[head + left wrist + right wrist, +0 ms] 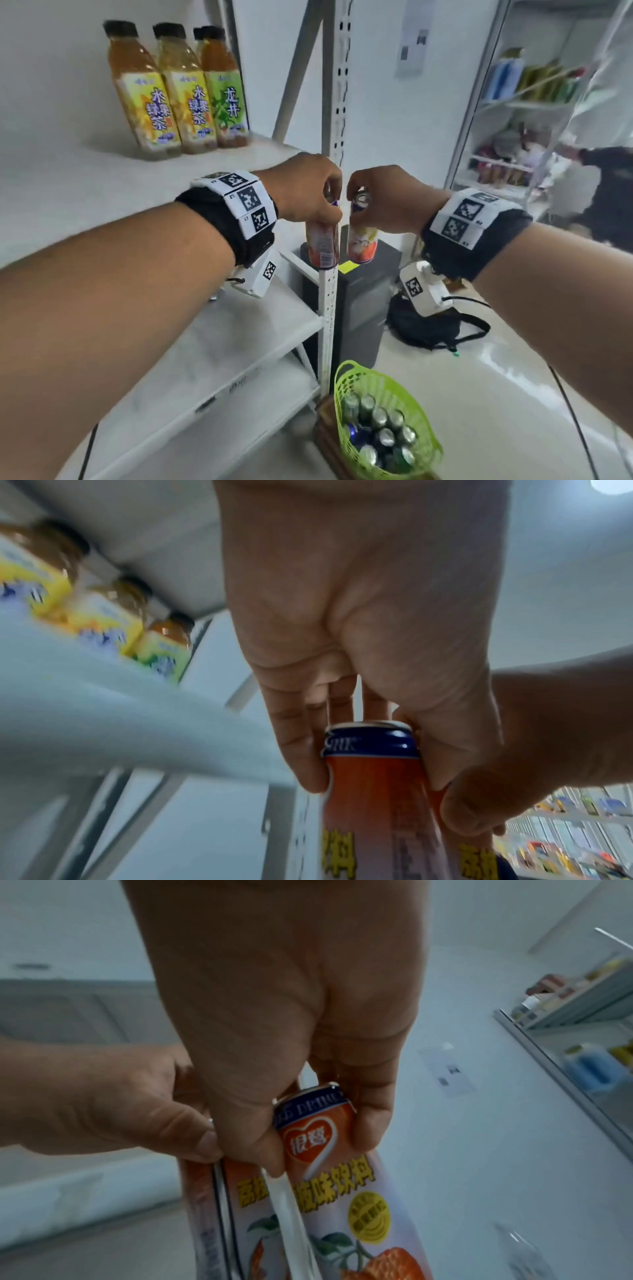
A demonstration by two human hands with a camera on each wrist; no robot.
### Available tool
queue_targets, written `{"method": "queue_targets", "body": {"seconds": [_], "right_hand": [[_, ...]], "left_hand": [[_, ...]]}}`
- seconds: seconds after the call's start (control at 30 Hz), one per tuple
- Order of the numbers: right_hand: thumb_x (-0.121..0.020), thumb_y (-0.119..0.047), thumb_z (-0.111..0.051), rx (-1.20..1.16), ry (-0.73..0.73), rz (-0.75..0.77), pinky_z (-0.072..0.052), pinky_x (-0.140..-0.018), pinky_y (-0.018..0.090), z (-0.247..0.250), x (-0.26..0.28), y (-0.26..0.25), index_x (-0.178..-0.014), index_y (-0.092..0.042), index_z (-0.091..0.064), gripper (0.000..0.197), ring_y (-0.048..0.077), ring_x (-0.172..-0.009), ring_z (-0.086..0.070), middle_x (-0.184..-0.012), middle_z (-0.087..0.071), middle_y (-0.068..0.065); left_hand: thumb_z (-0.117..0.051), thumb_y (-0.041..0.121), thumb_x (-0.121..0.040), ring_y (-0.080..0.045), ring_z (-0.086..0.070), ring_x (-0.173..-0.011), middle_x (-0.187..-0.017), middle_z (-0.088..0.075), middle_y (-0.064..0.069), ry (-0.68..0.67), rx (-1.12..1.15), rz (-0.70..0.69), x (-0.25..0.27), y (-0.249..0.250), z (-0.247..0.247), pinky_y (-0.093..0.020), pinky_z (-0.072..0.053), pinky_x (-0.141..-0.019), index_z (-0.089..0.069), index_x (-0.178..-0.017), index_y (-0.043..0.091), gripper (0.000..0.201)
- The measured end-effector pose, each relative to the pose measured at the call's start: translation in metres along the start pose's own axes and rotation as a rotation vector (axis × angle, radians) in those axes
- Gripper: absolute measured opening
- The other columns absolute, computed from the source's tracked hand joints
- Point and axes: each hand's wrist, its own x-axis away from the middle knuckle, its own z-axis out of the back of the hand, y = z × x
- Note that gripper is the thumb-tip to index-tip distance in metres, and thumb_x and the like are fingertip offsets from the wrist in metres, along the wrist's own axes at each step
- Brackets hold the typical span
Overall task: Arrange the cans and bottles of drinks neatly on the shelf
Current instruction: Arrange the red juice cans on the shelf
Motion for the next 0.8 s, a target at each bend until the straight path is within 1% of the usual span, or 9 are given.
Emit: {"method": "queue_targets", "body": {"seconds": [0.07,0.13,0.17,0.27,0.33,0.43,0.57,0.67,0.8], "right_hand": [[-0.076,-0.034,-0.078,-0.009,-0.059,-0.036,-0.042,-0.065,0.028,-0.036,-0.002,0.033,-0.101,-0.024,-0.069,0.029,0.019,-0.084,-0.058,-0.086,-0.063,-0.006],[-0.076,-0.033,-0.079,-0.017,-0.105,-0.047,-0.037,-0.056,0.023,-0.074,-0.004,0.064,-0.094,-0.025,-0.067,0.023,0.015,-0.075,-0.055,-0.076,-0.056,-0.013],[-0.076,-0.031,-0.08,-0.017,-0.12,-0.047,-0.033,-0.053,0.019,-0.092,-0.004,0.077,-0.091,-0.026,-0.066,0.021,0.014,-0.071,-0.054,-0.072,-0.053,-0.015],[-0.076,-0.028,-0.081,-0.05,-0.181,-0.051,-0.032,-0.059,0.029,-0.156,-0.006,0.124,-0.093,-0.018,-0.068,0.024,0.021,-0.077,-0.052,-0.073,-0.051,-0.009],[-0.075,-0.024,-0.079,-0.076,-0.227,-0.037,-0.028,-0.066,0.029,-0.199,-0.003,0.152,-0.088,-0.017,-0.067,0.019,0.022,-0.079,-0.047,-0.071,-0.046,-0.008],[-0.075,-0.019,-0.078,-0.156,-0.271,-0.082,-0.019,-0.063,0.026,-0.265,0.004,0.194,-0.087,-0.011,-0.068,0.017,0.025,-0.076,-0.043,-0.067,-0.038,-0.012],[-0.074,-0.023,-0.081,-0.18,-0.461,-0.263,-0.038,-0.072,0.031,-0.351,0.023,0.246,-0.102,-0.014,-0.065,0.033,0.025,-0.087,-0.048,-0.085,-0.048,0.0],[-0.076,-0.024,-0.08,-0.217,-0.573,-0.374,-0.04,-0.075,0.029,-0.409,0.048,0.275,-0.108,-0.014,-0.065,0.037,0.025,-0.088,-0.05,-0.093,-0.046,0.002],[-0.079,-0.026,-0.08,-0.259,-0.704,-0.46,-0.043,-0.079,0.028,-0.481,0.09,0.298,-0.115,-0.015,-0.065,0.041,0.031,-0.093,-0.06,-0.11,-0.05,0.007]], "left_hand": [[-0.085,0.035,-0.077,-0.013,-0.06,-0.083,-0.096,-0.067,0.007,-0.054,0.026,0.016,-0.02,-0.004,-0.044,-0.022,-0.042,-0.063,-0.073,-0.1,0.023,0.028],[-0.085,0.034,-0.077,-0.005,-0.056,-0.077,-0.089,-0.062,0.013,-0.116,0.059,0.034,-0.04,-0.009,-0.09,-0.02,-0.04,-0.061,-0.072,-0.099,0.022,0.029],[-0.086,0.034,-0.076,-0.005,-0.054,-0.076,-0.086,-0.059,0.014,-0.144,0.07,0.045,-0.047,-0.012,-0.111,-0.021,-0.04,-0.061,-0.071,-0.098,0.021,0.029],[-0.086,0.028,-0.074,-0.013,-0.056,-0.075,-0.082,-0.058,0.012,-0.219,0.124,0.095,-0.071,-0.023,-0.189,-0.026,-0.041,-0.061,-0.07,-0.096,0.018,0.029],[-0.086,0.024,-0.072,-0.019,-0.058,-0.079,-0.084,-0.061,0.005,-0.272,0.139,0.123,-0.08,-0.028,-0.242,-0.031,-0.046,-0.067,-0.07,-0.094,0.014,0.029],[-0.087,0.021,-0.071,-0.023,-0.056,-0.086,-0.089,-0.059,0.0,-0.373,0.181,0.178,-0.088,-0.036,-0.32,-0.038,-0.049,-0.078,-0.067,-0.091,0.012,0.03],[-0.089,0.021,-0.07,-0.027,-0.059,-0.091,-0.098,-0.056,-0.003,-0.506,0.221,0.258,-0.087,-0.046,-0.418,-0.041,-0.051,-0.081,-0.066,-0.097,0.012,0.037],[-0.091,0.024,-0.07,-0.026,-0.059,-0.088,-0.102,-0.056,-0.003,-0.594,0.244,0.313,-0.078,-0.053,-0.483,-0.044,-0.054,-0.082,-0.065,-0.1,0.014,0.04],[-0.09,0.025,-0.073,-0.028,-0.06,-0.094,-0.105,-0.054,-0.002,-0.71,0.257,0.347,-0.056,-0.061,-0.561,-0.039,-0.052,-0.085,-0.064,-0.101,0.016,0.04]]}}
